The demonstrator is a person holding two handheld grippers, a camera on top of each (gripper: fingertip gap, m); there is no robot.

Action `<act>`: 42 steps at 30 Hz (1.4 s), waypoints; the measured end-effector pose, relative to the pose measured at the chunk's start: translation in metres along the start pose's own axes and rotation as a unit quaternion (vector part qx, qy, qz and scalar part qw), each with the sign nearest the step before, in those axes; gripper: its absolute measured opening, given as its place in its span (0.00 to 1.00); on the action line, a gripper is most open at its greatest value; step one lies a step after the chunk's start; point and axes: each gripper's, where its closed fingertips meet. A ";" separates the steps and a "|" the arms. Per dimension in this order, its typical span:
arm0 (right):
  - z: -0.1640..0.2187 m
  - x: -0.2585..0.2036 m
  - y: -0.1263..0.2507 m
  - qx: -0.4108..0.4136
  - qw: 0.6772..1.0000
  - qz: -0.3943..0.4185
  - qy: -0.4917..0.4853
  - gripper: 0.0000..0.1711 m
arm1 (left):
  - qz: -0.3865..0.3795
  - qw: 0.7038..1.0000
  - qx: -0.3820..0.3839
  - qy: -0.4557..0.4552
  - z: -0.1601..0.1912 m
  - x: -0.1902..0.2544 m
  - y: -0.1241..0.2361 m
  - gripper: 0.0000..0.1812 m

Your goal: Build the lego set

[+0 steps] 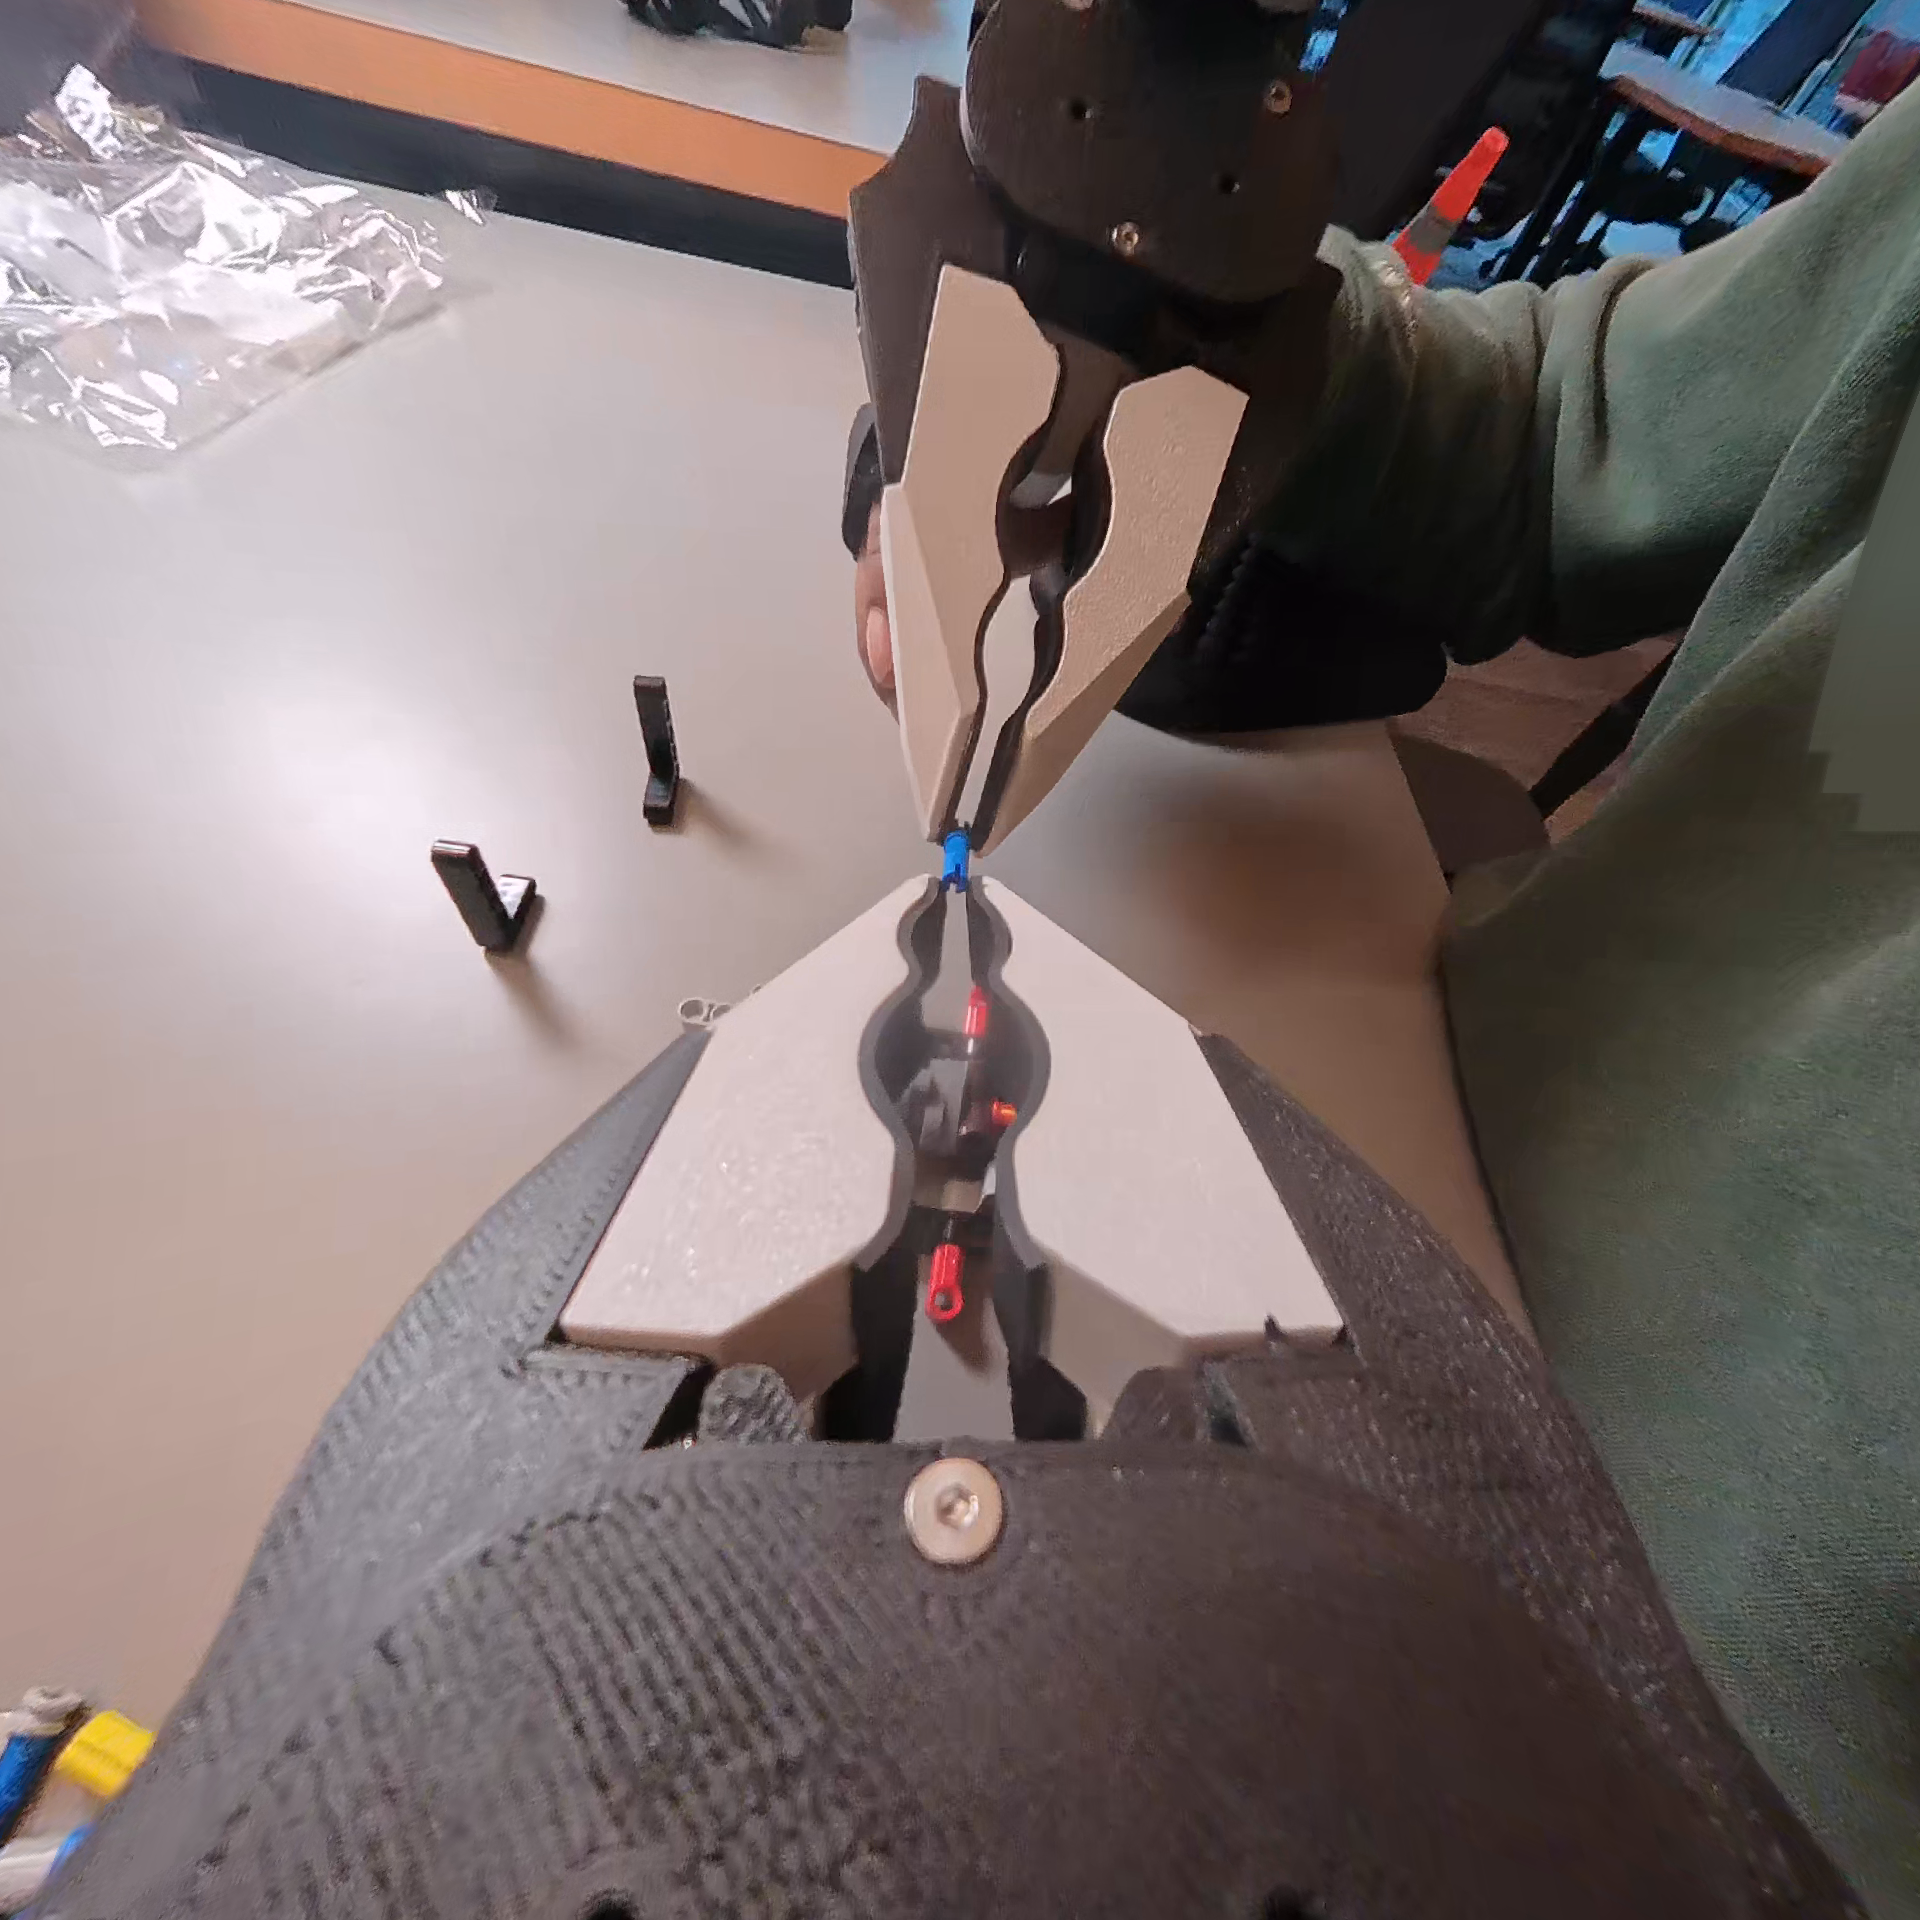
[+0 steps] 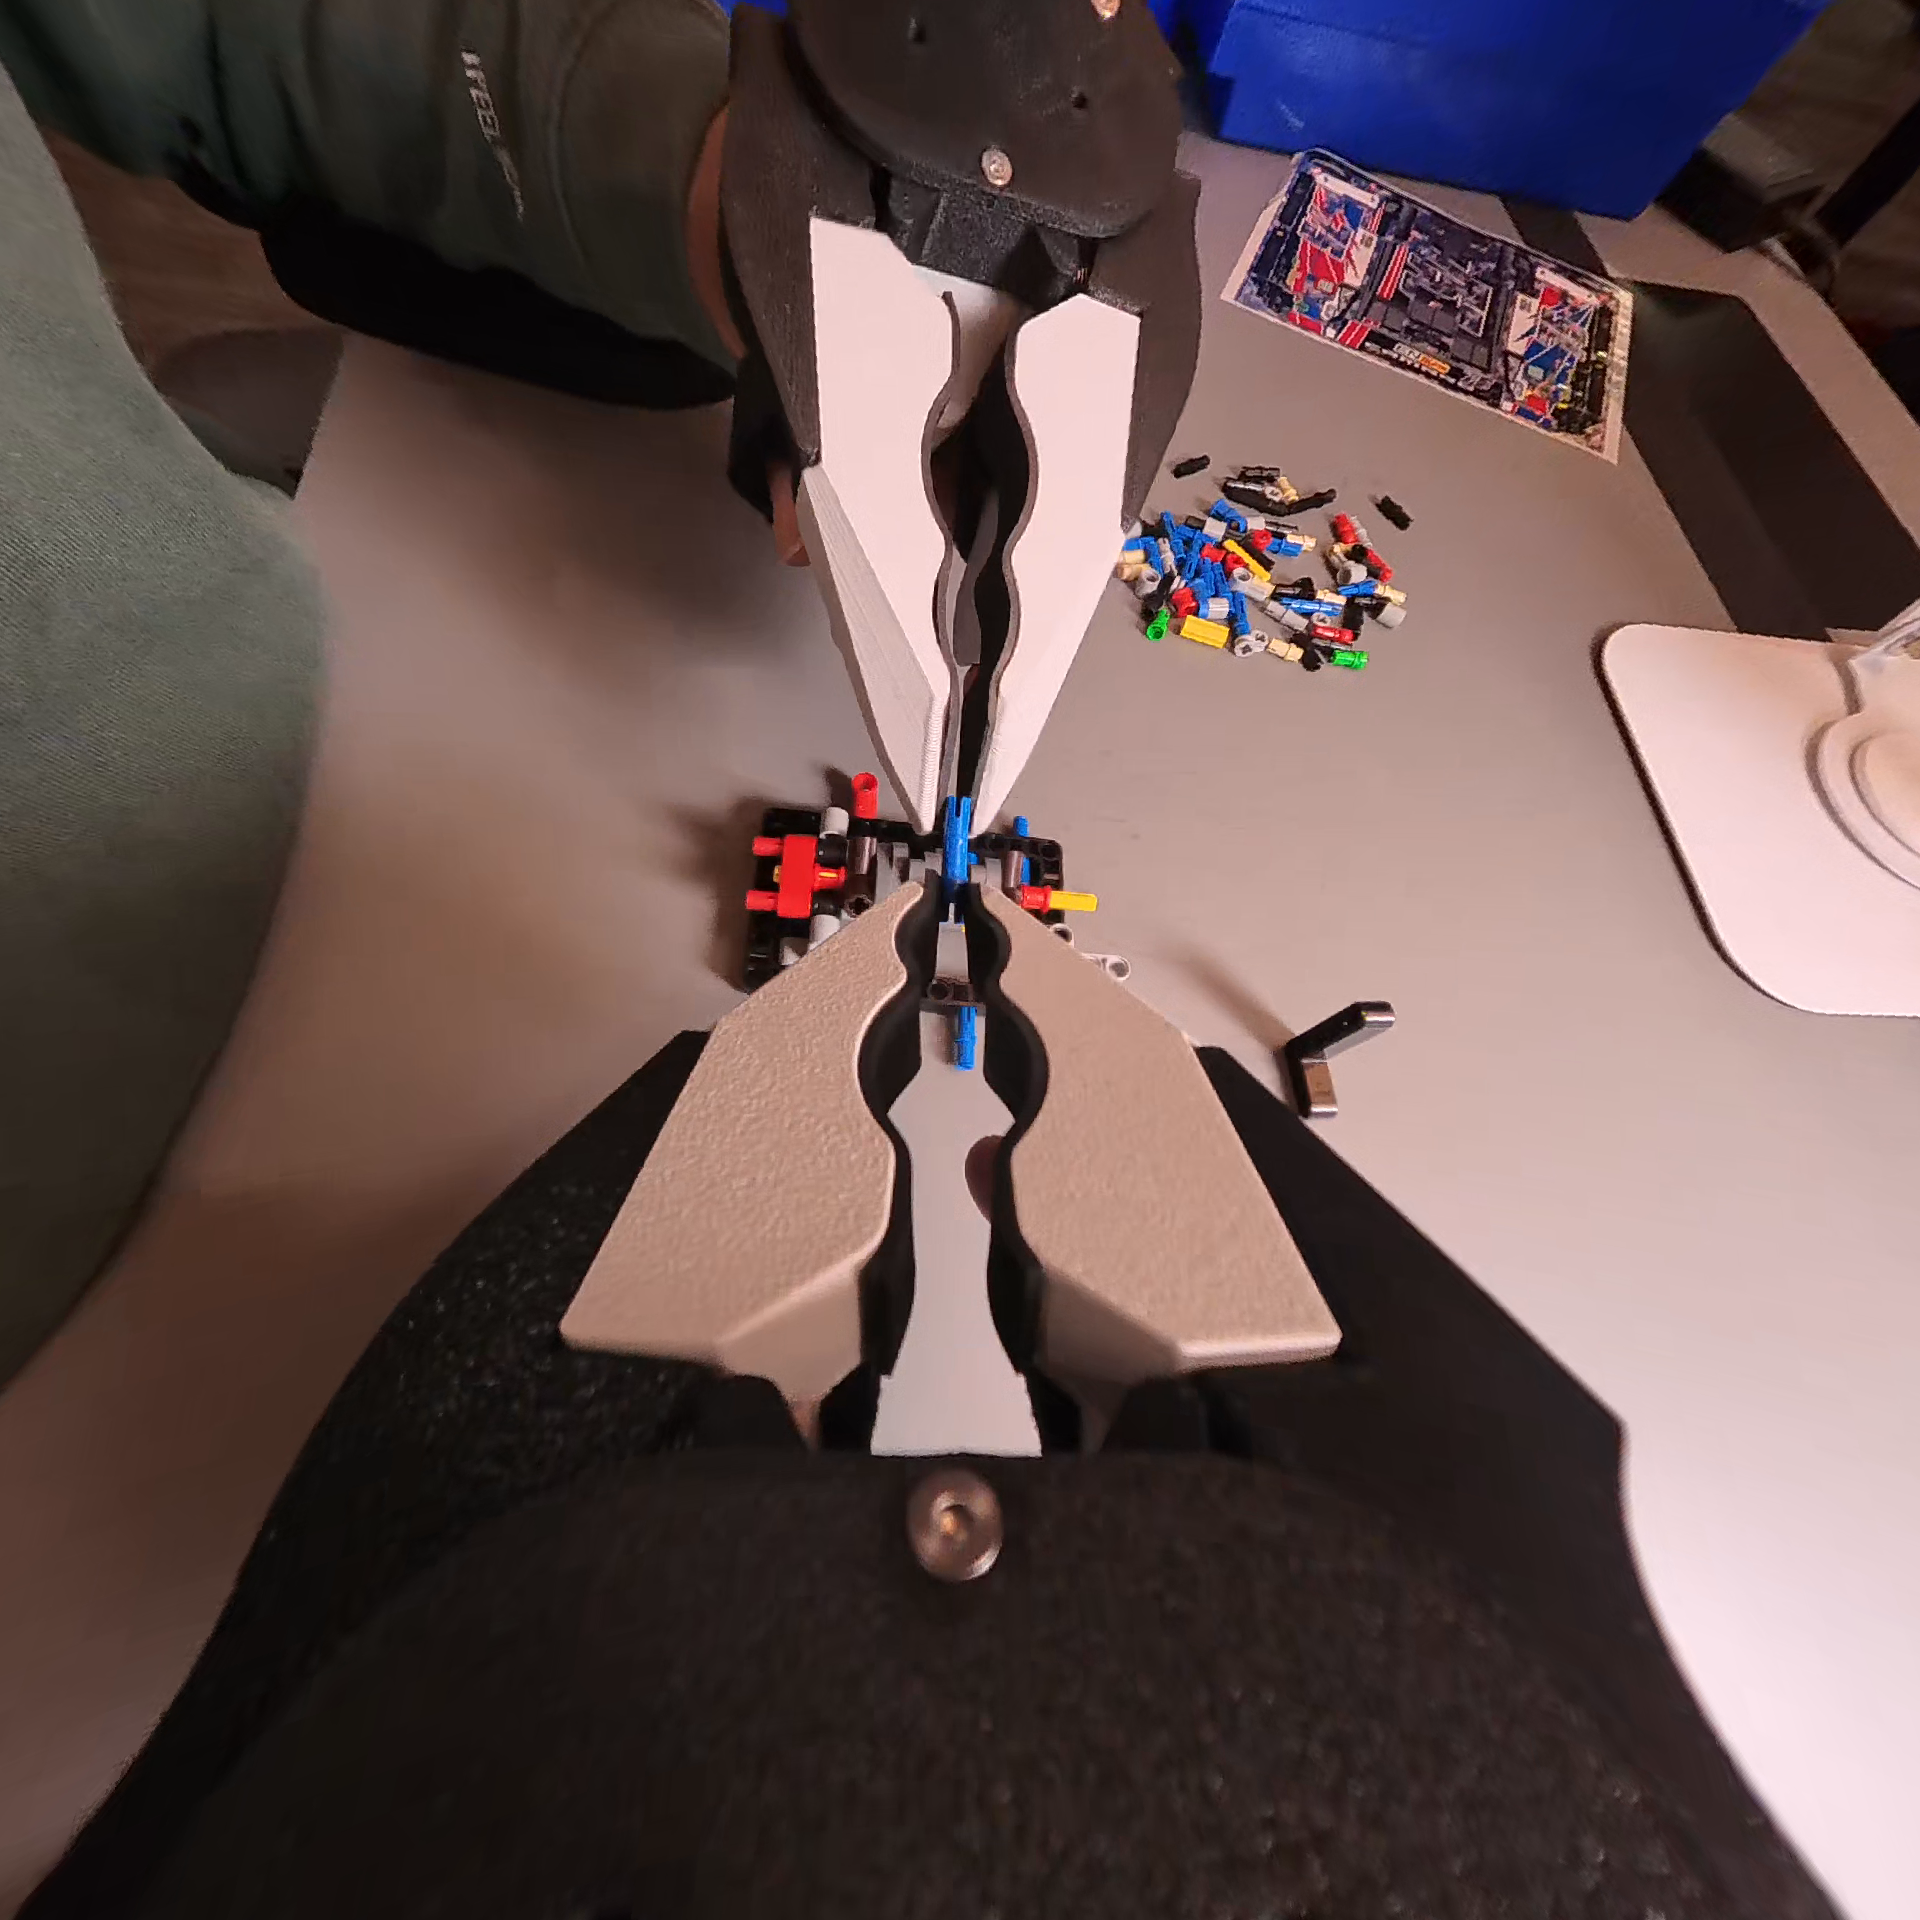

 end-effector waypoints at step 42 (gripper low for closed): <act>0.050 0.010 -0.049 -0.106 0.989 0.033 -0.093 0.09 | 0.002 0.990 -0.142 -0.001 0.073 -0.019 0.014 0.54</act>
Point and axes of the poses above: each gripper's, where its closed fingertips meet, y back along the fingers, z out of its underside, x = y × z across the jaws, and after that the axes turned 5 degrees about -y, right-handed
